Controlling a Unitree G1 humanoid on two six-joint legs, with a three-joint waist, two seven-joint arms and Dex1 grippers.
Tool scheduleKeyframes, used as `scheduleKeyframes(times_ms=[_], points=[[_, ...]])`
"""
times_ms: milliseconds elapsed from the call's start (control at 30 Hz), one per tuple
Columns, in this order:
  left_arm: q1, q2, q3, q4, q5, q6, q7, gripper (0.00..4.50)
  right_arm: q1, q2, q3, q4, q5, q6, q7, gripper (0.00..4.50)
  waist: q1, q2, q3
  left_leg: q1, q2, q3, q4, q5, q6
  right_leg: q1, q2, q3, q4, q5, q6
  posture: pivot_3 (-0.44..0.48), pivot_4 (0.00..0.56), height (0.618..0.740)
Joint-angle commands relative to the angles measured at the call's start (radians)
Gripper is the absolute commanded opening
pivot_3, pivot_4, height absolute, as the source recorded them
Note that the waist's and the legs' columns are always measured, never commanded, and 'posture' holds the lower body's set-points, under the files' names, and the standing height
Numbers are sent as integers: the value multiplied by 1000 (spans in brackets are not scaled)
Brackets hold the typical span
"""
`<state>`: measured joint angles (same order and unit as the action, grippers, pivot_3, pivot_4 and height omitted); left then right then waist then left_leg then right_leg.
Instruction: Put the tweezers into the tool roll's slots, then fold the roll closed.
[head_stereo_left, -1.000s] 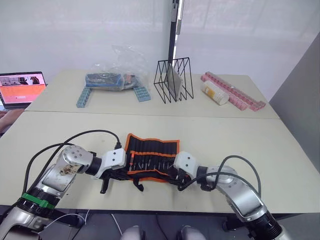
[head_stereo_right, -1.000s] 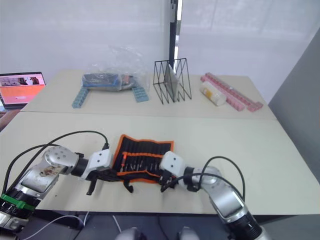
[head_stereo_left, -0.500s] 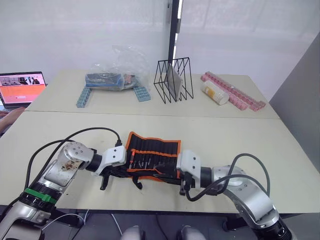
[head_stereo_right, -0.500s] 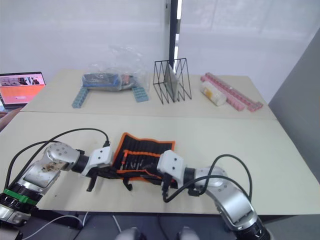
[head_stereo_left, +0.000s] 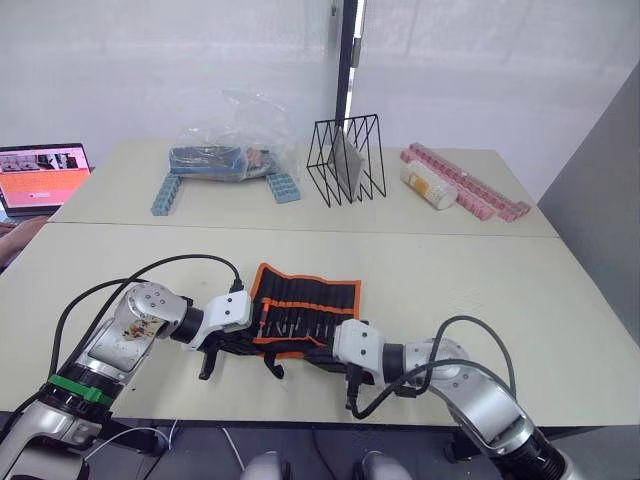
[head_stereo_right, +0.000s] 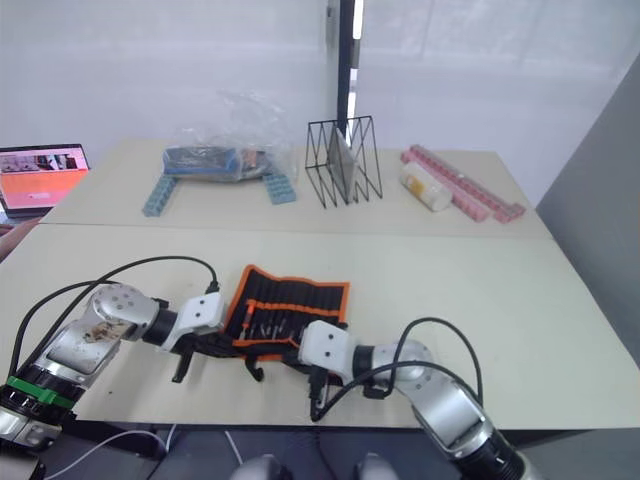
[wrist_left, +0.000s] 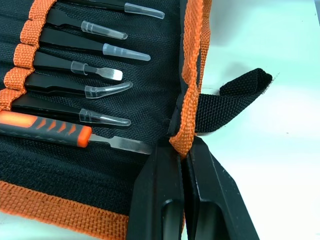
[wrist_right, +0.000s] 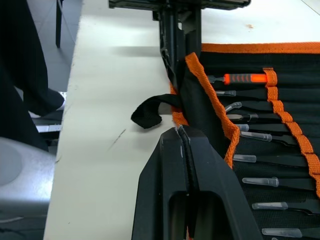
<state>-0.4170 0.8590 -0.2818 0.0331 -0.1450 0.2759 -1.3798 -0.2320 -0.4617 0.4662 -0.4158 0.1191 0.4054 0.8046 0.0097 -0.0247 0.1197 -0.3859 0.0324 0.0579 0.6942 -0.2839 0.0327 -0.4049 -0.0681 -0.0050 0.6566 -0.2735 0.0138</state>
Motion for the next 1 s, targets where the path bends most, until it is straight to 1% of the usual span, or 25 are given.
scheduleKeyframes(times_ms=[33,233,367,433,467,500,567,700,767,900,1000], points=[[-10,24,2,11,23,-28,-17,0,-15,26,-12,11,5,-14,-11,32,0,0,0,0,0,0,0,0,0,0,0,0,0,0,0,0,150,737],[-30,37,5,23,47,-46,-27,0,-33,68,-11,77,1,-20,-18,32,-3,1,1,0,1,0,0,0,0,-1,1,0,0,0,0,0,150,737],[-52,33,32,15,23,-44,-31,1239,-35,77,-16,92,7,-22,-18,0,-2,1,1,-1,1,0,0,0,0,-1,1,0,0,0,0,0,150,737],[-69,32,47,9,13,-56,-31,1930,-36,79,-19,99,7,-22,-18,0,2,1,2,-2,0,0,0,0,0,-1,0,0,0,0,0,0,150,737],[-77,33,57,2,3,-58,-35,2040,-36,82,-21,103,8,-20,-19,0,2,1,2,-2,0,0,0,0,0,-1,0,0,0,0,0,0,150,737],[-83,34,69,-7,-12,-51,-40,2575,-38,84,-22,107,8,-17,-21,0,2,0,3,-2,0,0,0,0,0,-1,0,0,0,0,0,0,150,737],[-92,40,96,-29,-53,-16,-61,3185,-42,89,-24,123,0,-7,-30,0,1,0,4,-2,0,0,0,0,0,-1,0,0,-1,0,0,0,150,737],[-83,63,149,-81,-133,68,-86,3185,-54,100,-23,188,-33,4,-67,0,-2,0,5,-2,0,-1,0,0,0,-1,0,0,0,0,0,0,150,737],[-72,66,163,-97,-157,97,-82,3185,-59,122,-36,204,-23,7,-79,0,-4,1,6,-2,0,-1,0,0,0,-1,0,0,0,0,0,0,150,737],[-59,64,162,-85,-140,93,-57,3185,-74,154,-47,215,-19,9,-95,0,-7,1,7,-2,0,-1,0,0,0,-1,1,0,0,0,0,0,150,737],[-69,39,166,-73,-149,96,-37,3185,-80,169,-45,224,-27,21,-110,0,-6,0,9,-2,0,-1,0,0,0,-1,1,0,0,0,0,0,150,737]])
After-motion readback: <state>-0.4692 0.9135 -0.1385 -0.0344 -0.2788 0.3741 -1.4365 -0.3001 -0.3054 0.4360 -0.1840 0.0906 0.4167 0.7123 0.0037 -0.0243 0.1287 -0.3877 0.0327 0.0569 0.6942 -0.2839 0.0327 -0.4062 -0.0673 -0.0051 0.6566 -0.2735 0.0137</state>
